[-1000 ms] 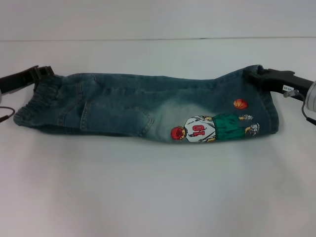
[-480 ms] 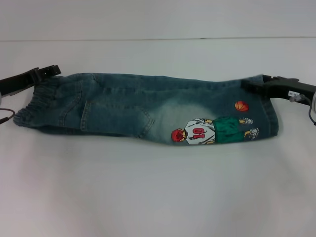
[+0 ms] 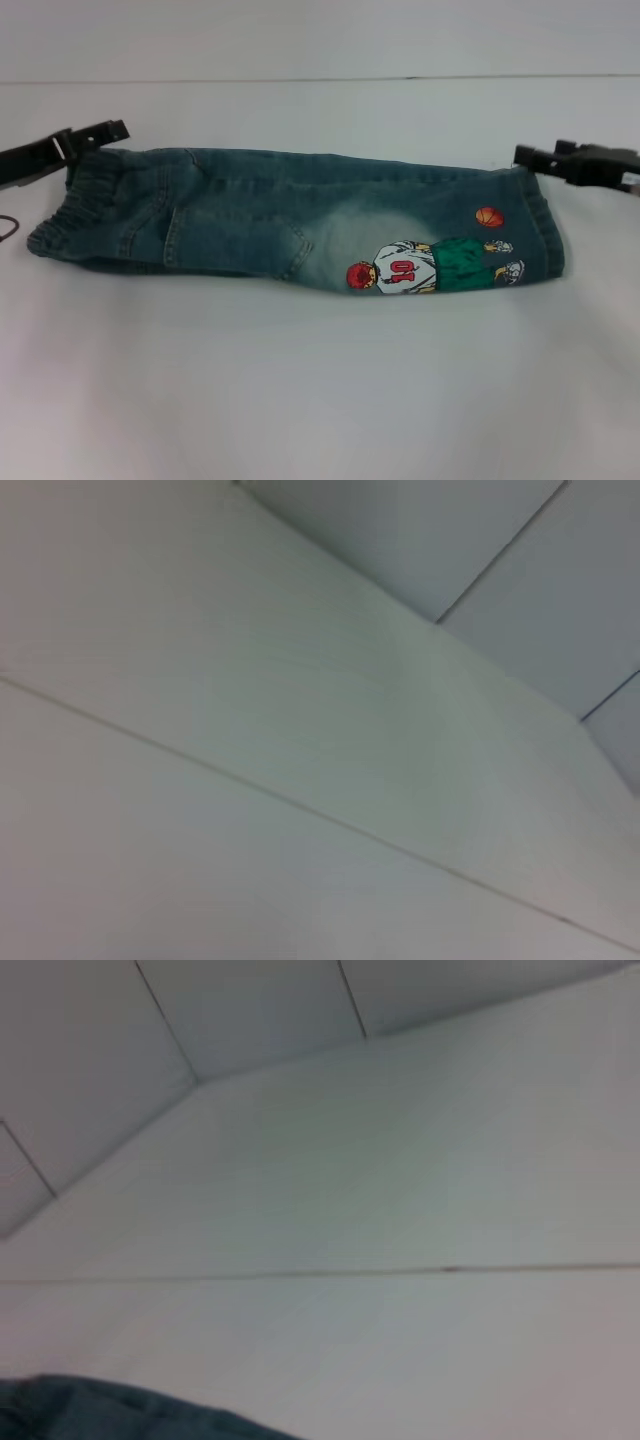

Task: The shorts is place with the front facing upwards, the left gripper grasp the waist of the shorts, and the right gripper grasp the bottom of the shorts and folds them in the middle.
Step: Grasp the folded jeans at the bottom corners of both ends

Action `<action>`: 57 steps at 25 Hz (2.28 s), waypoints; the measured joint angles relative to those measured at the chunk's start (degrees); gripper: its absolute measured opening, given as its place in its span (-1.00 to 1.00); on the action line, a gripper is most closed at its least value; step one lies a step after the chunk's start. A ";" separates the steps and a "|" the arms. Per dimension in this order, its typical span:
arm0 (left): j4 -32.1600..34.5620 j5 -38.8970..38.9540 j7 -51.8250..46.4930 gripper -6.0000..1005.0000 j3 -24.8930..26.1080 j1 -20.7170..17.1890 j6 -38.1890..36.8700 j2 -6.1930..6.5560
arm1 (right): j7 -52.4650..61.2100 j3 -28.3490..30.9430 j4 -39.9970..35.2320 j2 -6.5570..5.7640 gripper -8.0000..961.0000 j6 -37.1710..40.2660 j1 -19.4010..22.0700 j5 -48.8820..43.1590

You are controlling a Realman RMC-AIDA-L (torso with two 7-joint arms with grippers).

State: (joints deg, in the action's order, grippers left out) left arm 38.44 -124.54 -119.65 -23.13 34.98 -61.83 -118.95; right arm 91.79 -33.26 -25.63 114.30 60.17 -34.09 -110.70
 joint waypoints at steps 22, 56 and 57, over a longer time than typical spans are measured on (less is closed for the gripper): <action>7.42 1.85 0.86 0.81 -11.58 -10.46 -20.12 8.82 | 5.06 -2.17 -15.39 -2.40 0.73 44.17 1.77 -12.55; 10.26 -16.48 2.34 0.40 -14.35 -6.11 -5.98 2.32 | 4.19 -2.43 -14.36 -0.57 0.72 39.39 2.11 -12.52; 10.26 -16.42 2.44 0.37 -14.39 -6.11 -6.17 2.32 | 4.19 -2.42 -14.35 -0.57 0.72 39.23 2.09 -12.50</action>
State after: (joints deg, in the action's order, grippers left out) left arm 48.70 -140.96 -117.21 -37.52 28.87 -68.01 -116.63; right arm 95.98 -35.69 -39.98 113.73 99.39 -32.00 -123.20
